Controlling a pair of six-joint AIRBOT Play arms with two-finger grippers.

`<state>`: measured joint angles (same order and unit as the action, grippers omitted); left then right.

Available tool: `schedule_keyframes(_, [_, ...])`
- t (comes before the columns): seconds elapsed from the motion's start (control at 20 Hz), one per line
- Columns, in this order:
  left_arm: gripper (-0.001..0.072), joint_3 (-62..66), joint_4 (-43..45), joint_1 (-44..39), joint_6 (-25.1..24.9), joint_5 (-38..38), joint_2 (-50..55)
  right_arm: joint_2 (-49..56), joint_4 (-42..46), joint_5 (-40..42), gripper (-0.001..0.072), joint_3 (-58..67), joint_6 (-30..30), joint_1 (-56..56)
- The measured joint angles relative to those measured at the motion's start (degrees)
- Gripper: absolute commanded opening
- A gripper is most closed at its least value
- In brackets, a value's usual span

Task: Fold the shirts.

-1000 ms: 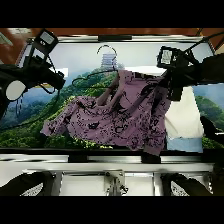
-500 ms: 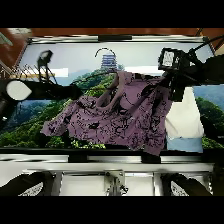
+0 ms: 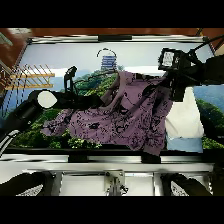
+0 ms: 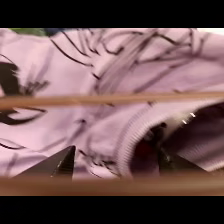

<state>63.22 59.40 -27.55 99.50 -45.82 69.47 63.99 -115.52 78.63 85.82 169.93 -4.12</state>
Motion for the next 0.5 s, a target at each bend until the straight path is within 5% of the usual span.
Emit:
schedule_keyframes(0.05, [0.0468,0.0,-0.3,-0.3,0.2,0.0,0.0,0.0,0.2,0.0,0.0067,0.0,-0.1,0.0])
schedule_keyframes(0.25, [0.0462,-0.3,-0.5,-1.0,0.2,1.0,0.7,0.0,0.4,0.0,0.0067,0.0,-0.3,0.0])
schedule_keyframes(0.4, [0.0117,-0.6,-0.5,-1.3,0.2,4.2,2.2,0.0,0.4,0.0,0.0067,0.0,-0.7,0.0])
schedule_keyframes(0.5, [0.0062,-0.6,-0.2,-1.3,0.2,6.6,2.9,0.0,0.3,0.0,0.0067,0.0,-1.3,0.0])
